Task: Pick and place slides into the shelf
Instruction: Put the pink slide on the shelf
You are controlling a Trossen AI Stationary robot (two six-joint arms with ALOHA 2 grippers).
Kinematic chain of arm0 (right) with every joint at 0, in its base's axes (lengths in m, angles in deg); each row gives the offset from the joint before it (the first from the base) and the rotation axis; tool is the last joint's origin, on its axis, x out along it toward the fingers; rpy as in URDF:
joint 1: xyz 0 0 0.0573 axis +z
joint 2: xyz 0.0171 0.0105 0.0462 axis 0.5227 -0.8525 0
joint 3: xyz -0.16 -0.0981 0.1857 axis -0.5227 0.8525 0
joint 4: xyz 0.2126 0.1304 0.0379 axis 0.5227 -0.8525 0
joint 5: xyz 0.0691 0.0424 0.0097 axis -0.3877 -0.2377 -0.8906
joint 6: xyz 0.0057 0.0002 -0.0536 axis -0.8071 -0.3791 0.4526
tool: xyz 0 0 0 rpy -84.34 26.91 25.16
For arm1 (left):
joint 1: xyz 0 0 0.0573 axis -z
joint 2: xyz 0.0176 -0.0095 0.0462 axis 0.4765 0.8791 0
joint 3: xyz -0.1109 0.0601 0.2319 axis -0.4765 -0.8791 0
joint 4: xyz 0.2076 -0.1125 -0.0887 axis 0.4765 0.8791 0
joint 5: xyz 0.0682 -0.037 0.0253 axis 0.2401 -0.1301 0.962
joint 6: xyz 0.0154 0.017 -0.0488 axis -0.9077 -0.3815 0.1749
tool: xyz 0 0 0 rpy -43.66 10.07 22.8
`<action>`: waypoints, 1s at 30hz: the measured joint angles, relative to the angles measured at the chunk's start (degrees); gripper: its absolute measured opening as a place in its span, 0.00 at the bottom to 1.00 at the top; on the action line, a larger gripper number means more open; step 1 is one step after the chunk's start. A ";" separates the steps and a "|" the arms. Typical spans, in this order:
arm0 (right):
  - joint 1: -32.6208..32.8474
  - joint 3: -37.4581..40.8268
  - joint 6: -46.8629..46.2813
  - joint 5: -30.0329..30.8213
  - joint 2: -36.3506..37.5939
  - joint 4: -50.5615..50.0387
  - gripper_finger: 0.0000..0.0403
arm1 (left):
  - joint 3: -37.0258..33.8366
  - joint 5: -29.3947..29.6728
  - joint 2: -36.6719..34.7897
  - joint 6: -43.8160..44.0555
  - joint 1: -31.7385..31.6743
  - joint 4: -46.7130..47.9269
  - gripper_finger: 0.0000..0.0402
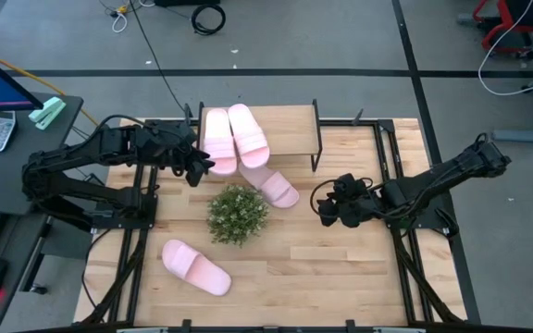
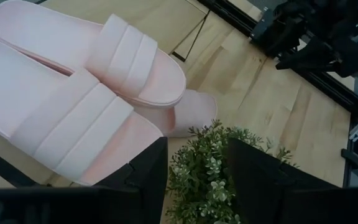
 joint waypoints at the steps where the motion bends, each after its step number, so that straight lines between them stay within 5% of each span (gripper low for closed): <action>1: 0.00 0.00 0.02 -0.02 0.00 -0.02 0.55 | 0.00 -0.02 0.00 0.00 0.00 0.00 0.43; 10: 0.00 0.00 0.09 -0.04 0.00 -0.02 0.55 | 0.00 -0.43 0.00 1.97 -0.01 4.43 0.43; 14: 0.00 0.00 0.11 -0.07 0.00 -0.02 0.55 | 0.00 -7.15 0.00 6.31 0.47 8.67 0.43; 22: -0.02 -0.02 0.46 -0.07 0.00 -0.04 0.55 | -0.02 -8.28 0.00 18.60 10.15 15.44 0.43; 30: -0.02 -0.04 0.61 -0.07 0.00 -0.04 0.55 | -0.02 -2.56 0.61 28.70 19.05 15.47 0.43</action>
